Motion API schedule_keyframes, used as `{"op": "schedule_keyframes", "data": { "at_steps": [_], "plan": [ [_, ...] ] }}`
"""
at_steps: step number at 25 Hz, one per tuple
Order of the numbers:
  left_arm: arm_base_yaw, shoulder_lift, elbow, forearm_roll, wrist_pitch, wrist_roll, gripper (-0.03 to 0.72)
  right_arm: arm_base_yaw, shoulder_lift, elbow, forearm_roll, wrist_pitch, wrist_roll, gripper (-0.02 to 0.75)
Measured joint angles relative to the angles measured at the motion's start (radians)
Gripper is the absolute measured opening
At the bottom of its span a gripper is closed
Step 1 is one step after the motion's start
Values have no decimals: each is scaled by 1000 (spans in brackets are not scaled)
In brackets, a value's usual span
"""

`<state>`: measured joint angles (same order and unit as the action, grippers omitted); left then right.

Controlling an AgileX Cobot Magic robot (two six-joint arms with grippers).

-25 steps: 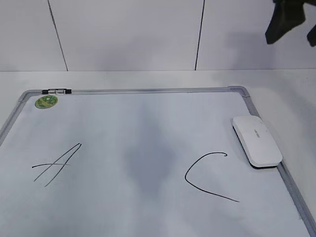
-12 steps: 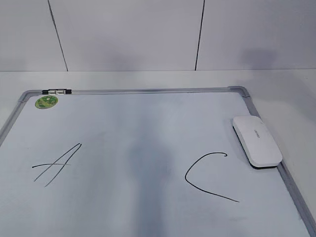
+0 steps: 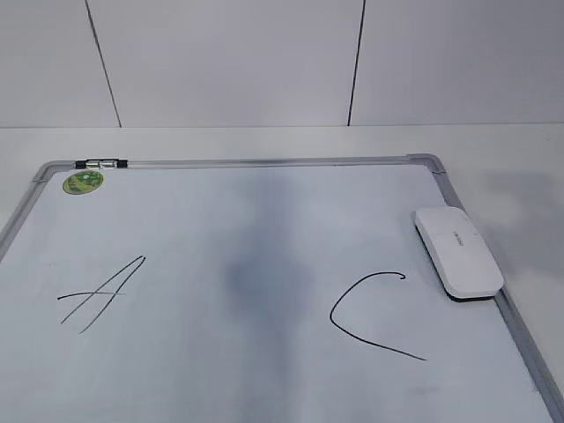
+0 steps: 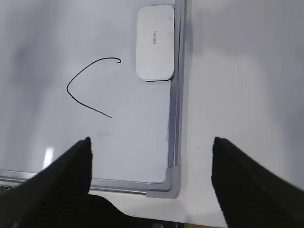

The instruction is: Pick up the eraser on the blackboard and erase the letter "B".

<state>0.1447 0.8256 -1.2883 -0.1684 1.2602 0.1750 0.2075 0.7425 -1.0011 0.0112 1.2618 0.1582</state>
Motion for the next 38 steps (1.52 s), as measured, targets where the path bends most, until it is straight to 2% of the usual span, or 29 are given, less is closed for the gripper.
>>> {"op": "schedule_keyframes", "data": {
  "at_steps": [5, 13, 18, 26, 38],
  "plan": [
    [-7, -178, 16, 0, 8, 2, 239, 0, -112, 32, -4, 2, 2, 587],
    [-69, -426, 254, -9, 12, 2, 239, 0, -301, 80, -32, 3, -6, 587],
    [-97, -551, 379, -42, 14, 25, 239, 0, -425, 136, -130, 9, -8, 587],
    [-116, -688, 524, -51, -9, 37, 239, 0, -562, 279, -165, 8, -26, 587],
    [-116, -790, 745, -59, -135, 71, 239, 0, -637, 483, -184, -123, -55, 587]
  ]
}}
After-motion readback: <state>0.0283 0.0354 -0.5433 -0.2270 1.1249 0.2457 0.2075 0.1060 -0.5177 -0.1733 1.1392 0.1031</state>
